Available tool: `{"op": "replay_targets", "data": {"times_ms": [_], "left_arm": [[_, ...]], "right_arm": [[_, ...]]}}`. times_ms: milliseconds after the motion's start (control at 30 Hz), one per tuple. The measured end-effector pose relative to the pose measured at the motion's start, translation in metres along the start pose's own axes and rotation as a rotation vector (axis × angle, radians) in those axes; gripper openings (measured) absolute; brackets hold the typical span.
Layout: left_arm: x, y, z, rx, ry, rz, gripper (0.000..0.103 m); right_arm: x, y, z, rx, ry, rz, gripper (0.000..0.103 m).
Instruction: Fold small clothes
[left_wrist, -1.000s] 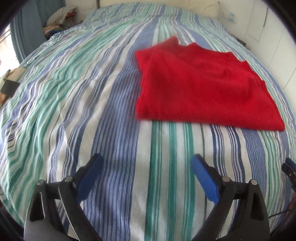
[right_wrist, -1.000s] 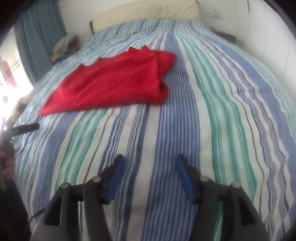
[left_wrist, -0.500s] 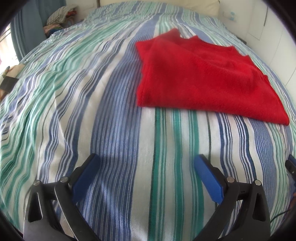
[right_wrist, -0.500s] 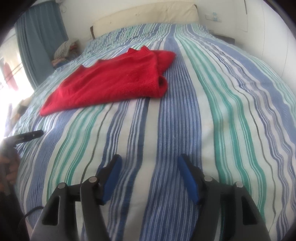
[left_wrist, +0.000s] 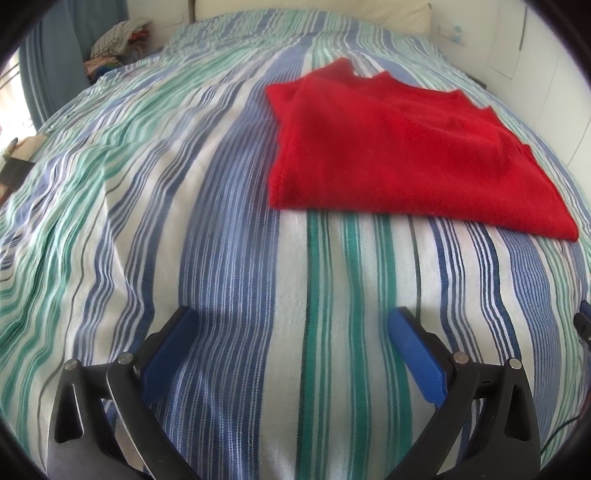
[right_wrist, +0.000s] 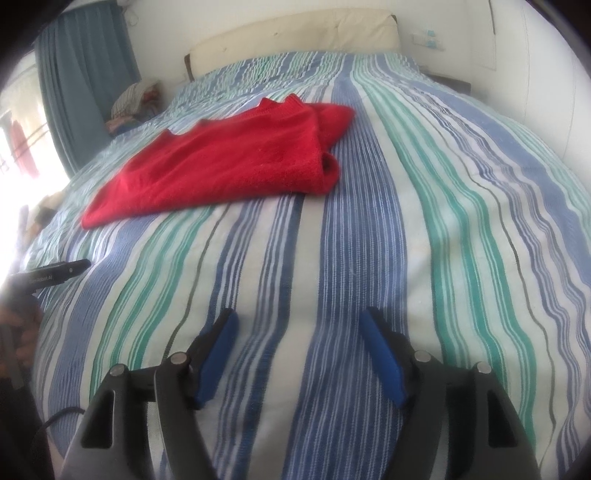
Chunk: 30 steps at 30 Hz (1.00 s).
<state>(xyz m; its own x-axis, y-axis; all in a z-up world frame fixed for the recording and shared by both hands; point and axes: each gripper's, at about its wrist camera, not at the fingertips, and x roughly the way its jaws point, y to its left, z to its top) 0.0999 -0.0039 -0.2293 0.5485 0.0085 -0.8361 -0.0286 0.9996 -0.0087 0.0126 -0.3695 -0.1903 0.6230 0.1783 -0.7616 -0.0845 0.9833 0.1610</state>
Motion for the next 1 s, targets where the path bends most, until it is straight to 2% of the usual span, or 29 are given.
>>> {"op": "replay_targets", "data": {"times_ms": [200, 333, 400, 467, 567, 700, 767, 800, 867, 900, 933, 967, 1000], "left_arm": [[-0.001, 0.000, 0.001, 0.003, 0.009, -0.010, 0.103], [-0.001, 0.001, 0.000, 0.009, 0.006, -0.017, 0.103], [-0.001, 0.000, 0.000, 0.011, 0.002, -0.011, 0.103], [-0.001, -0.001, -0.001, 0.014, -0.001, -0.005, 0.103], [-0.001, -0.001, -0.001, 0.013, -0.004, -0.006, 0.103], [-0.002, 0.000, -0.002, 0.012, -0.010, -0.012, 0.103], [-0.002, 0.000, -0.002, 0.011, -0.010, -0.014, 0.103], [-0.002, 0.000, -0.002, 0.011, -0.009, -0.015, 0.103], [-0.002, 0.001, -0.002, 0.011, -0.007, -0.021, 0.103], [-0.003, 0.002, -0.001, 0.013, 0.003, -0.027, 0.102], [-0.006, 0.004, 0.001, 0.018, 0.026, -0.038, 0.102], [-0.010, 0.006, 0.005, 0.022, 0.051, -0.047, 0.101], [-0.019, 0.010, 0.008, 0.021, 0.054, -0.060, 0.098]], "right_arm": [[0.000, 0.003, -0.001, 0.014, -0.004, -0.018, 0.073], [0.002, 0.009, 0.012, -0.003, 0.075, -0.013, 0.083], [-0.004, 0.008, 0.028, 0.009, 0.090, 0.021, 0.083], [-0.012, -0.001, 0.052, 0.062, 0.047, 0.094, 0.083], [-0.008, -0.020, 0.099, 0.124, 0.003, 0.133, 0.083], [0.033, -0.049, 0.153, 0.256, 0.026, 0.168, 0.083], [0.058, -0.055, 0.169, 0.288, 0.051, 0.161, 0.082], [0.070, -0.056, 0.173, 0.311, 0.060, 0.186, 0.082], [0.095, -0.055, 0.175, 0.357, 0.100, 0.230, 0.078], [0.108, -0.052, 0.173, 0.364, 0.138, 0.217, 0.069], [0.121, -0.049, 0.170, 0.360, 0.193, 0.209, 0.041], [0.128, -0.045, 0.168, 0.341, 0.231, 0.196, 0.022], [0.128, -0.040, 0.170, 0.323, 0.240, 0.182, 0.014]]}}
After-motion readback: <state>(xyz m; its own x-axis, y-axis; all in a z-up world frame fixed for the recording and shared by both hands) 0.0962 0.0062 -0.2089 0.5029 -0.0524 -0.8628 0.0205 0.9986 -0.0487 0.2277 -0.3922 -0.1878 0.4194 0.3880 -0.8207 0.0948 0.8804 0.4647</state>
